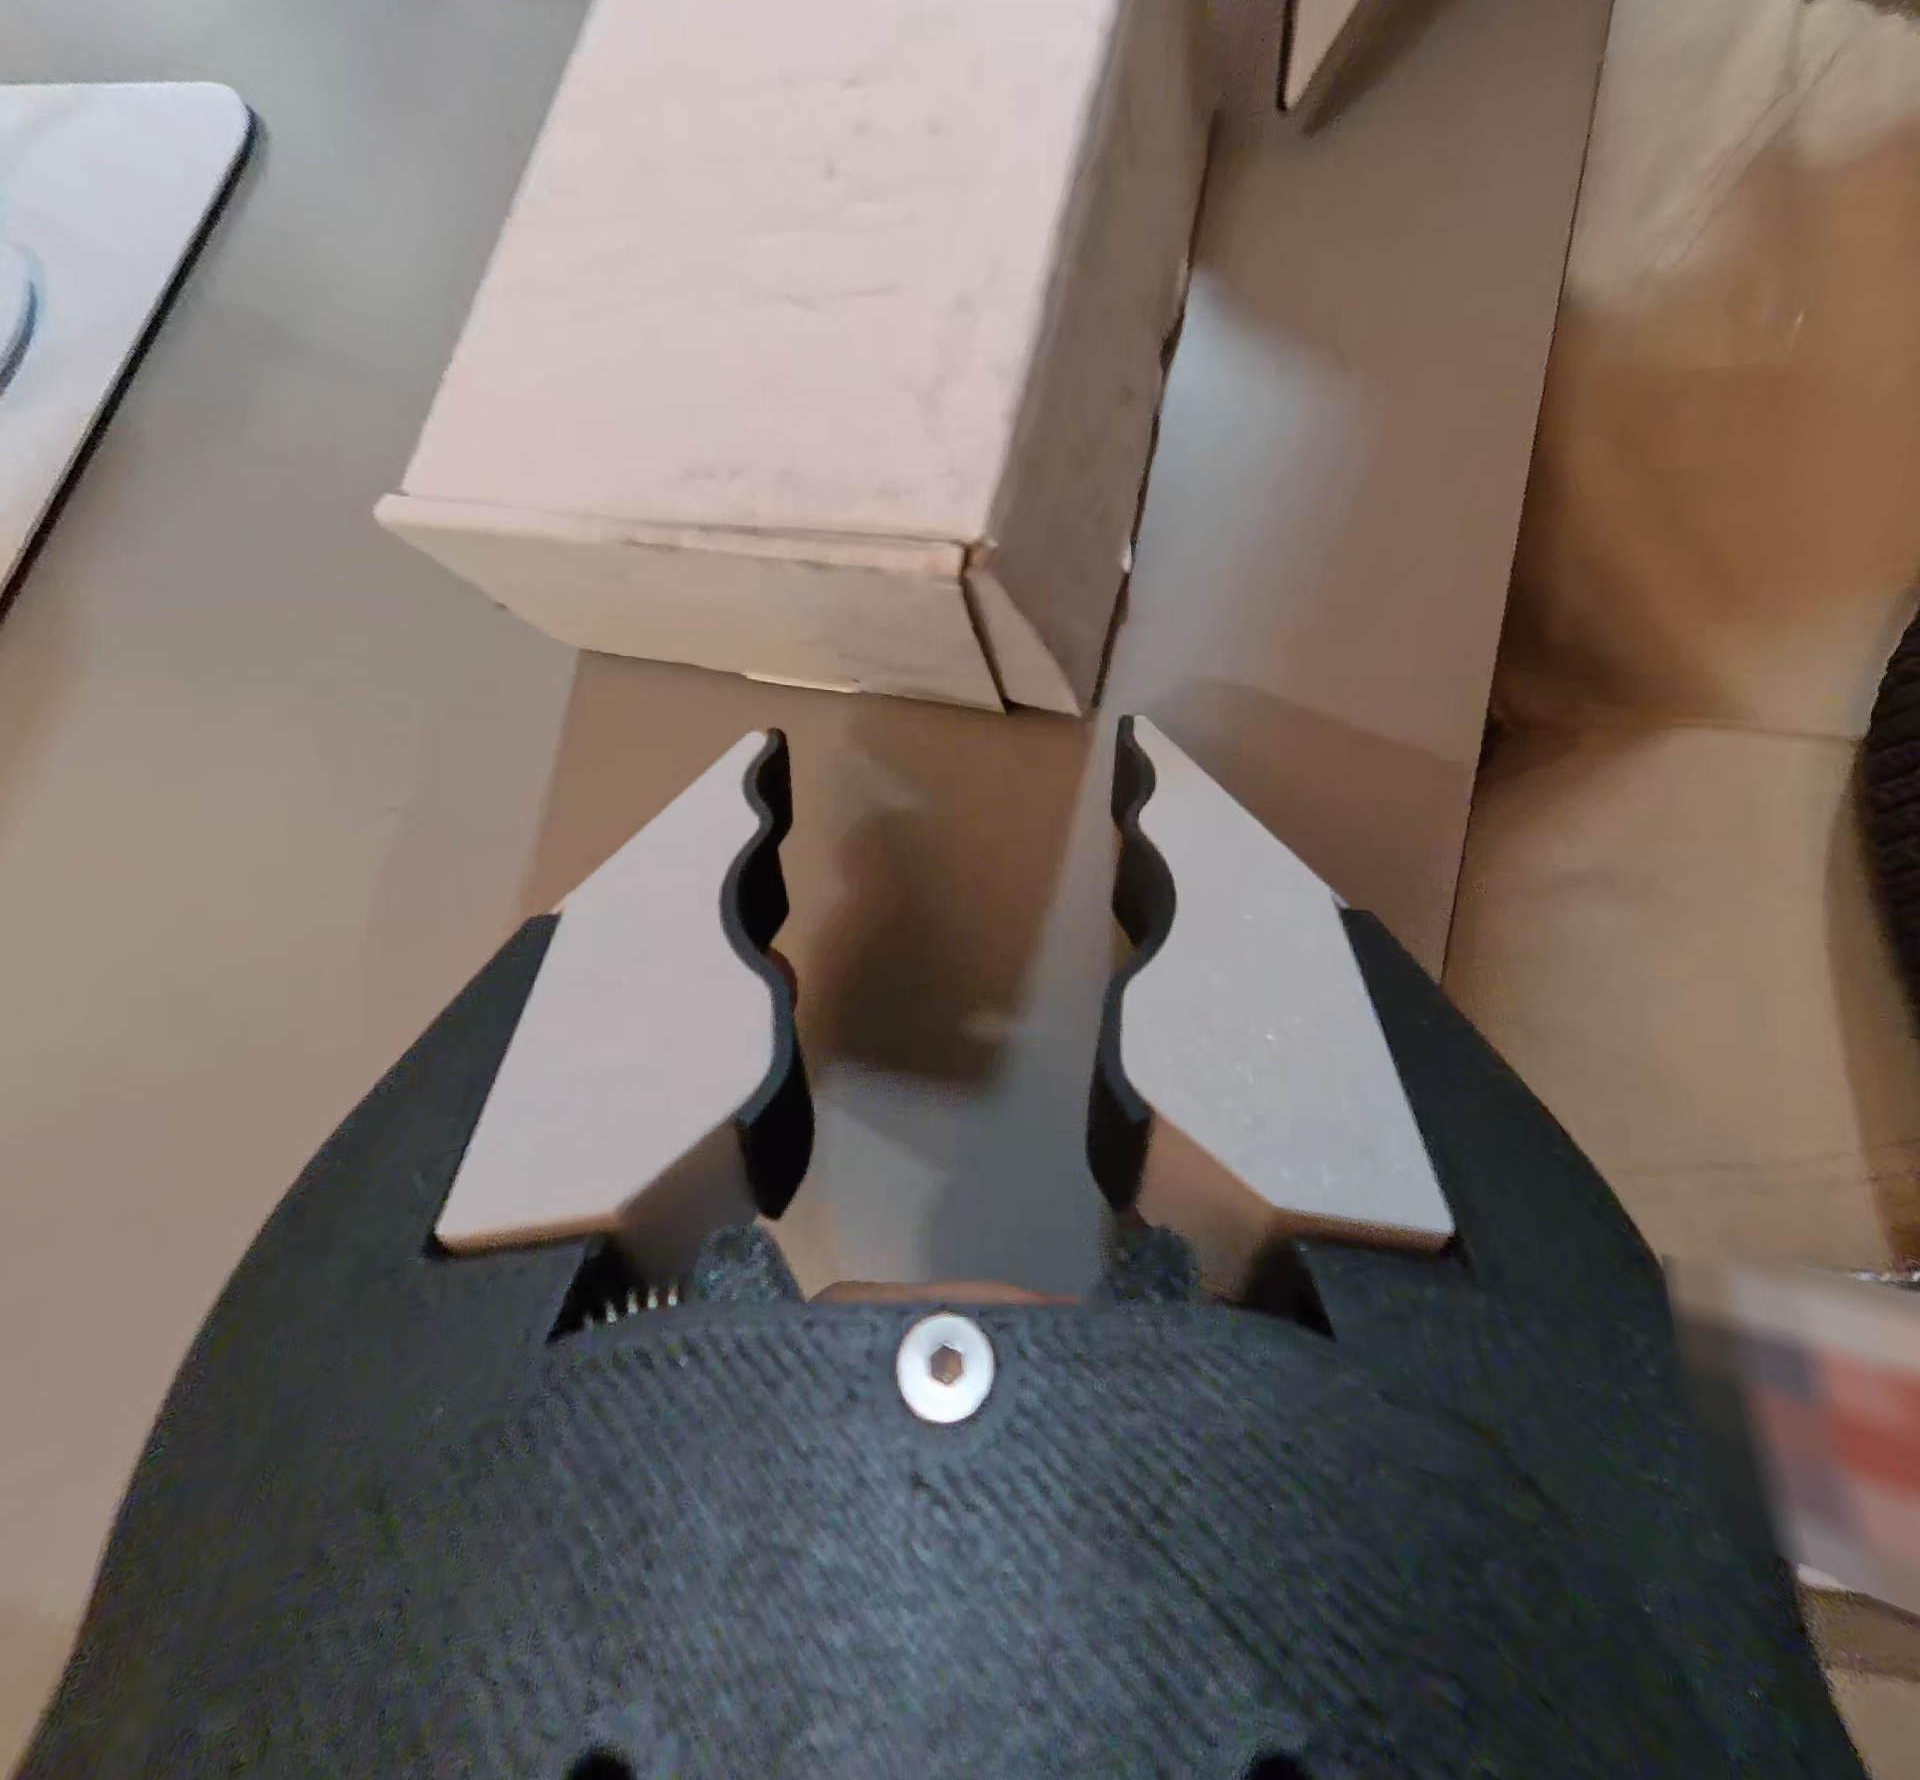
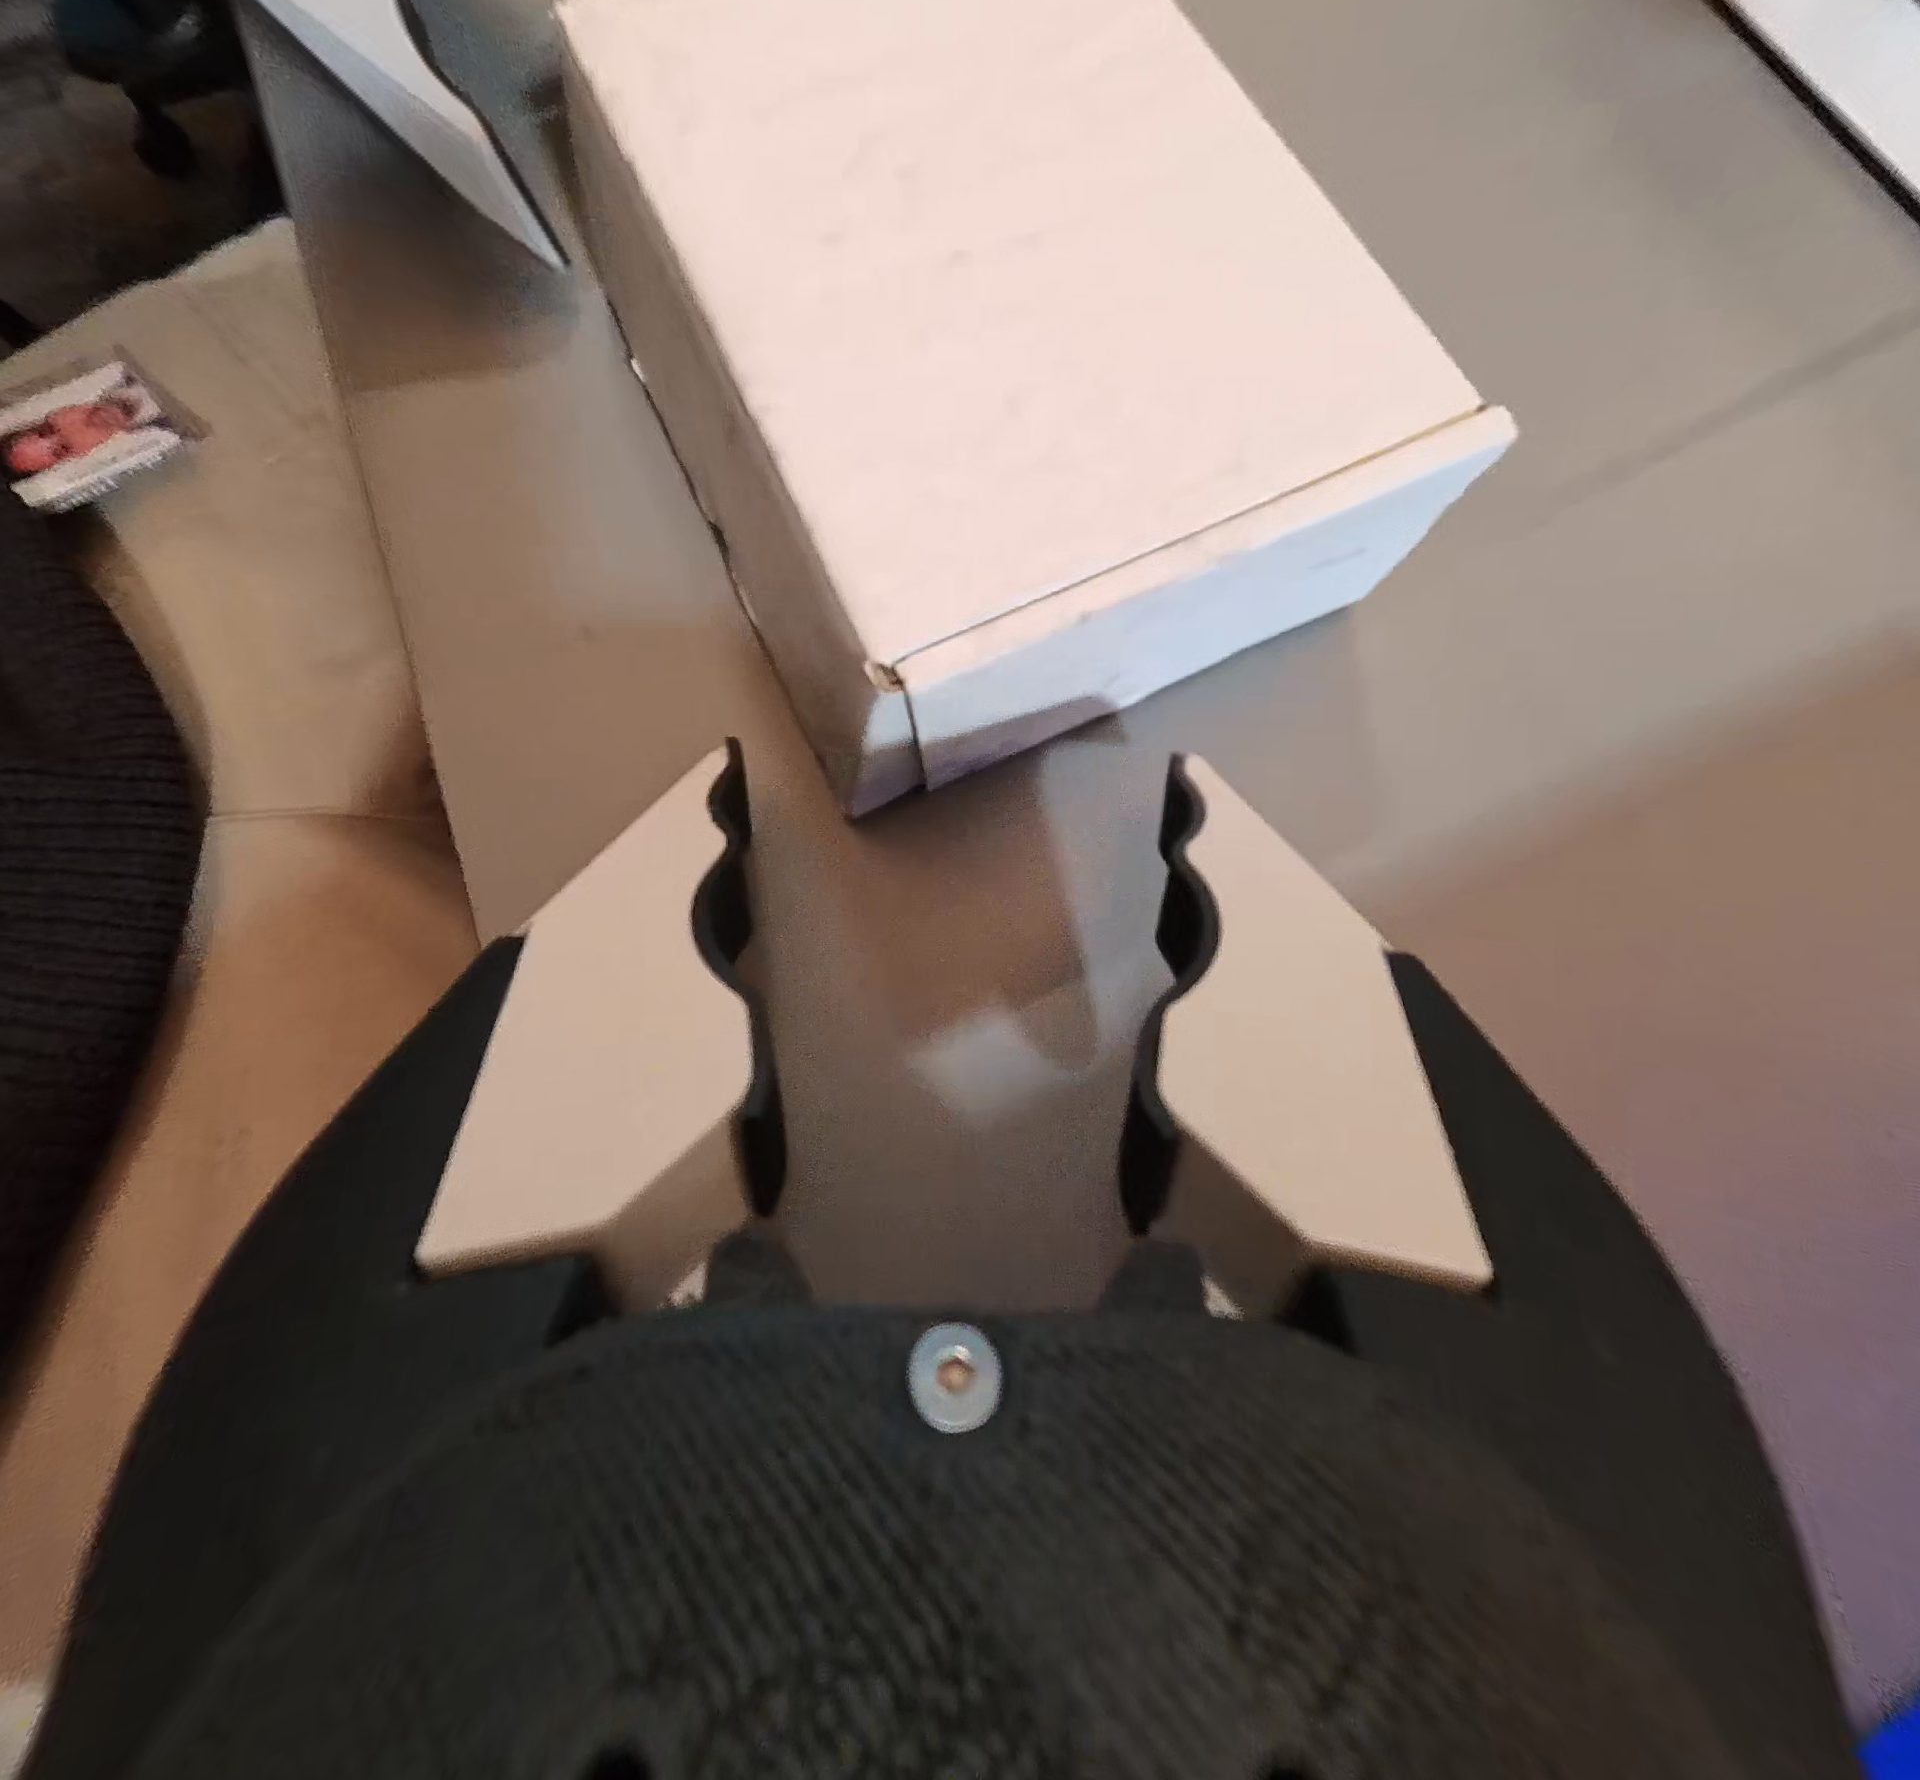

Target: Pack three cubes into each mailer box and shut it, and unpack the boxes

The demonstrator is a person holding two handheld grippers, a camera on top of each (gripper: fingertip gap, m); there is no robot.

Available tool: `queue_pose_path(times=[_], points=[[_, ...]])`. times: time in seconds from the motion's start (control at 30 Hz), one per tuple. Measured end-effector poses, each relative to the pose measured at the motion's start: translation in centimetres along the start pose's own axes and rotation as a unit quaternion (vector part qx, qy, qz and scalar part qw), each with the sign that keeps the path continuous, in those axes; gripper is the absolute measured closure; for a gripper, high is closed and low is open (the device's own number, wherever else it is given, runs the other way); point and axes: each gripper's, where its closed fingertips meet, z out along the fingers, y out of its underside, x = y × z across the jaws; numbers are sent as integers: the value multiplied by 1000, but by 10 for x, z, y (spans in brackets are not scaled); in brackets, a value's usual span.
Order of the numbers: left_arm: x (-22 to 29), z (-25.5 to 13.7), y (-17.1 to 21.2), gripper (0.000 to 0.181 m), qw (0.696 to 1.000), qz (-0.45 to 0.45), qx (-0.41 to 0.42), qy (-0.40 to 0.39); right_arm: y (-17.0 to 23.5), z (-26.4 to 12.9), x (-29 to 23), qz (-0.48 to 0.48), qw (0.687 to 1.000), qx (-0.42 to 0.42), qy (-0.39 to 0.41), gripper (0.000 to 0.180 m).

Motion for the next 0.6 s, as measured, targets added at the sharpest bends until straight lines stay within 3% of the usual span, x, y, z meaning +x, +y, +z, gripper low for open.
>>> queue_pose_path(times=[0.1, 0.27, 0.33, 0.6], points=[[-2, -1, -11, 112, 998, -38, 33, 22, -6, 3, -5, 7, 1000, 19, -22, 100], [-3, 8, -15, 123, 999, -30, 23, 16, -1, 13, -8, -28, 1000, -6, -8, 111], [-2, 10, -14, 124, 1000, -13, 19, 3, 1, 12, -5, -48, 999, -17, 7, 126], [1, 9, -14, 131, 999, 26, 24, -4, 3, 10, -7, -68, 997, -32, 16, 138]])
